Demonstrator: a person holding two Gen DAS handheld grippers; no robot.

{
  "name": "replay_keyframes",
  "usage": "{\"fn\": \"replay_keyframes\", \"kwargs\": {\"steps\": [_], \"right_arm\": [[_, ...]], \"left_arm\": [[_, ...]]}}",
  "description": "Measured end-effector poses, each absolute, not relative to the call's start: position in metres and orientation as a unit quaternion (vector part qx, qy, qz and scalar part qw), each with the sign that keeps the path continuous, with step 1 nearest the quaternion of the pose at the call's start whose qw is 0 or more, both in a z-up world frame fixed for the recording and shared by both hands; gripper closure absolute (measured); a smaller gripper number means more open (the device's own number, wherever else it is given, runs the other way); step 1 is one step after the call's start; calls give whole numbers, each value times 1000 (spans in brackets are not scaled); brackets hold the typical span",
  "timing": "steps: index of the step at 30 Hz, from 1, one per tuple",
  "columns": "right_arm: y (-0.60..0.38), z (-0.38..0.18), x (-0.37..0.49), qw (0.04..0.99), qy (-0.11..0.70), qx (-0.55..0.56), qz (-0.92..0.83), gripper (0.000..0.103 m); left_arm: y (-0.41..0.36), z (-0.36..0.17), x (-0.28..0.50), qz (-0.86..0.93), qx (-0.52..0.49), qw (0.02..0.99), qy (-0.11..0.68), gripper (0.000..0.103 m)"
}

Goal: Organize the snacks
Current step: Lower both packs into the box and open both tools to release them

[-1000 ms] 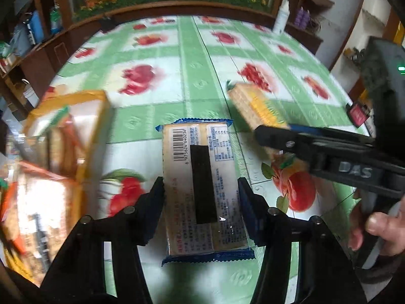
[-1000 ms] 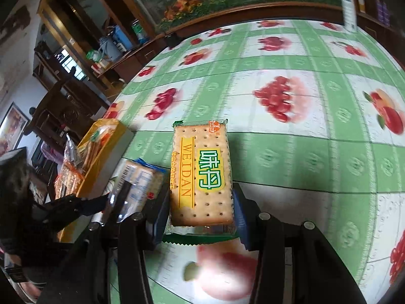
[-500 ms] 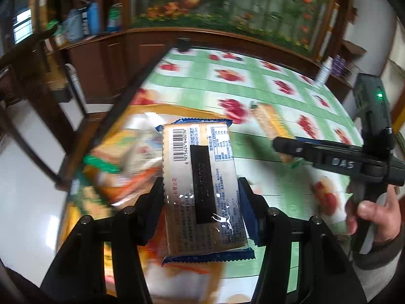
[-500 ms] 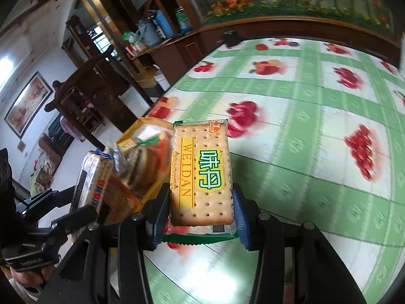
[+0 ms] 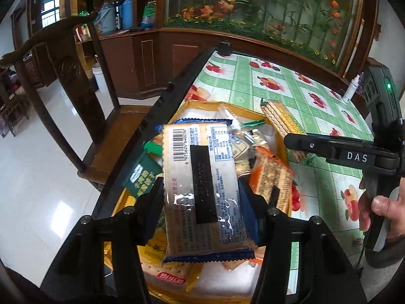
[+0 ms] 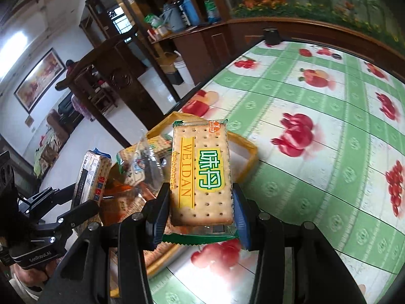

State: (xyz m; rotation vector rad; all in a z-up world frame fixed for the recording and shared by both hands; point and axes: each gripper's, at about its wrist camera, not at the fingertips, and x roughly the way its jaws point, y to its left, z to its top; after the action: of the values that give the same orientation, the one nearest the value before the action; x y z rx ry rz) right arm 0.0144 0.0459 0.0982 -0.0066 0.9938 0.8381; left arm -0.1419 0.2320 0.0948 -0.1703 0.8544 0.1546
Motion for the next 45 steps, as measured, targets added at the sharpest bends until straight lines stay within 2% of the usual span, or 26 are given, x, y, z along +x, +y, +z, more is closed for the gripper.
{"fn": "replay_keyframes", "kwargs": {"steps": [11,20,22,23,25,27,29,32,35,40,45], "right_arm": [[84,91,20,784,474,-36,399,57],[113,81,30,798,460,-103,375,55],[107,84,31,797,460,-85,382,49],[103,85,34,794,470,-73,377,40],[95,88,38,795,482,-64,361,29],[88,94,37,798,477,-51,365,29],[82,101,35,806,462,-35,369,29],[84,103,29,813,444,-33,375,25],[92,95,24,811,454,-62,364,26],[60,116,-2,854,399,-35,332,21],[42,117,-31,879,355,-65,312,21]], "left_arm": [[241,79,-153,88,-90,897,424,45],[233,69,-152,108,-73,899,417,45],[233,68,-153,111,-74,900,415,45],[233,68,-154,112,-76,901,413,44],[235,69,-155,111,-80,902,410,40],[236,71,-156,115,-87,903,404,27],[238,75,-160,124,-90,908,391,25],[236,83,-162,139,-81,913,376,14],[230,84,-162,148,-66,915,369,14],[224,85,-165,164,-65,922,344,13],[222,85,-168,181,-78,926,321,13]]}}
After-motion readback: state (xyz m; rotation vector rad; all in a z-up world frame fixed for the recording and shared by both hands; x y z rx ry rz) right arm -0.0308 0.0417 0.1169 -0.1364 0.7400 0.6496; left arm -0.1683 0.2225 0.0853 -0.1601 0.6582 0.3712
